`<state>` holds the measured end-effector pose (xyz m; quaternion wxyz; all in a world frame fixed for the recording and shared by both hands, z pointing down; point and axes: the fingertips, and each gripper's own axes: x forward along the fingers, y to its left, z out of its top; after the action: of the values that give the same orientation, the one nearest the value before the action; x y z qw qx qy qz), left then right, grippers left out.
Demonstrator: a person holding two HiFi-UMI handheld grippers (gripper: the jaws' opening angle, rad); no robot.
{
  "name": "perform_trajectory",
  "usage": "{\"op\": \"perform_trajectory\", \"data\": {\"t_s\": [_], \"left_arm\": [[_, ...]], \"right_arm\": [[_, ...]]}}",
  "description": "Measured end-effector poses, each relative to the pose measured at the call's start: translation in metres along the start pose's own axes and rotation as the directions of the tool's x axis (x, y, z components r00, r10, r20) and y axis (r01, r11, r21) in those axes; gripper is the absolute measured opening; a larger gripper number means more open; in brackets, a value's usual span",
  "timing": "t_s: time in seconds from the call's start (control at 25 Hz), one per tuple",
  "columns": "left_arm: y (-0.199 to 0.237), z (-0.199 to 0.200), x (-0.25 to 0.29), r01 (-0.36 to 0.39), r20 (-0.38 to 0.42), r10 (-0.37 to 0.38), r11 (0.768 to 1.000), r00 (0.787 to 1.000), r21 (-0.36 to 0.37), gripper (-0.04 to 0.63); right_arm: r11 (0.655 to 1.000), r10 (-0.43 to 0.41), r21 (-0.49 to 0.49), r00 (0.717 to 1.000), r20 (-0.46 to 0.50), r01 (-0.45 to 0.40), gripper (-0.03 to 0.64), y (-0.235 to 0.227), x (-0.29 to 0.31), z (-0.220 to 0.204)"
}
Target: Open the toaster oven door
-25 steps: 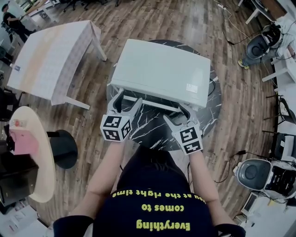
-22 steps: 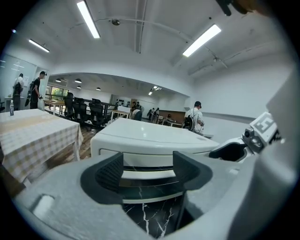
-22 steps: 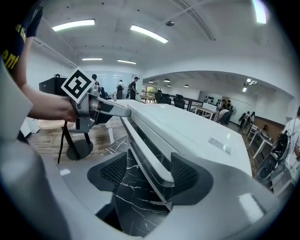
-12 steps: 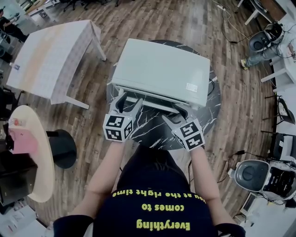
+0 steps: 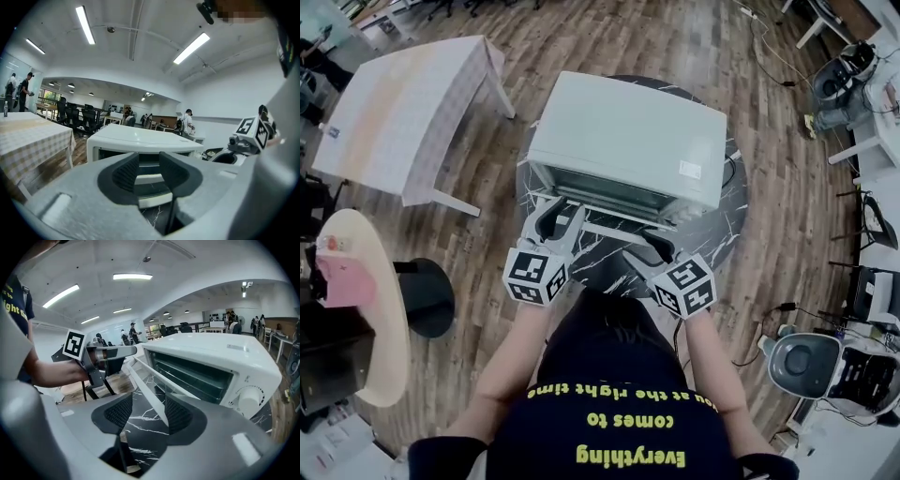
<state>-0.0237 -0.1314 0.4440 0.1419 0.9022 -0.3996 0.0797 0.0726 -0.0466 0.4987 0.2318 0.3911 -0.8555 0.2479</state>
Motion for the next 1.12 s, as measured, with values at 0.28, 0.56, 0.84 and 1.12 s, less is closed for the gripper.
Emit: {"op": "perform_trajectory", "data": {"t_s": [0.28,0.56,0.84,1.12], "left_arm": [[0.012,-0.024,-0.022,-0.044,-0.049,0.043,0.999,0.998,-0.022,0.165],[0.017,-0.076,-0.055,-0.087,-0.159,0.076,0.994,0.984,-0.062,0.176],[-0.011,-0.132,-0.063,-0.074,-0.259,0.038,0.989,0.965,-0.128,0.178],[-0.007,-0.147,-0.072,-0.155,-0.297,0.08,0.959,0.952,-0.239,0.207]], "right_arm": [[0.999,0.047,0.023,0.998,-0.041,-0.046,0.219,0.027,0.008,-0.028],[0.997,0.078,-0.002,0.991,-0.108,-0.079,0.225,0.044,0.014,-0.055],[0.992,0.122,0.047,0.982,-0.143,-0.117,0.222,0.06,0.018,-0.077],[0.993,0.121,0.029,0.98,-0.161,-0.118,0.218,0.061,0.02,-0.083]]}}
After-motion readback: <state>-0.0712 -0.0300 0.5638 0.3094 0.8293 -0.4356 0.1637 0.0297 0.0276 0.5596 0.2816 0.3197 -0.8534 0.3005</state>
